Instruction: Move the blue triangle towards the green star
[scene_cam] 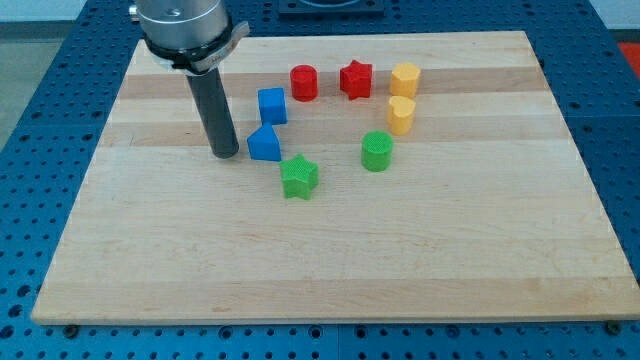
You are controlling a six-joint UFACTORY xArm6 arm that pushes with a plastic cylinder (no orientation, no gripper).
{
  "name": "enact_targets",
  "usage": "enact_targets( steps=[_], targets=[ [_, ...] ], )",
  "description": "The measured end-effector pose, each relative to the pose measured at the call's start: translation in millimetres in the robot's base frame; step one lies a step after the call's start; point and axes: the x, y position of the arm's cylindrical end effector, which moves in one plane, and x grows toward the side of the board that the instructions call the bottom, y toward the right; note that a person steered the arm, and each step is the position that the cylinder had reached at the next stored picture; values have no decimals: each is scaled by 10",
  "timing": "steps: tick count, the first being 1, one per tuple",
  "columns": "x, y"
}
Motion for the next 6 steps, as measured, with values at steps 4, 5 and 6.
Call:
enact_targets(
  steps=[4, 5, 6],
  targets=[
    [-224, 630],
    [-224, 630],
    [-196, 532]
  ],
)
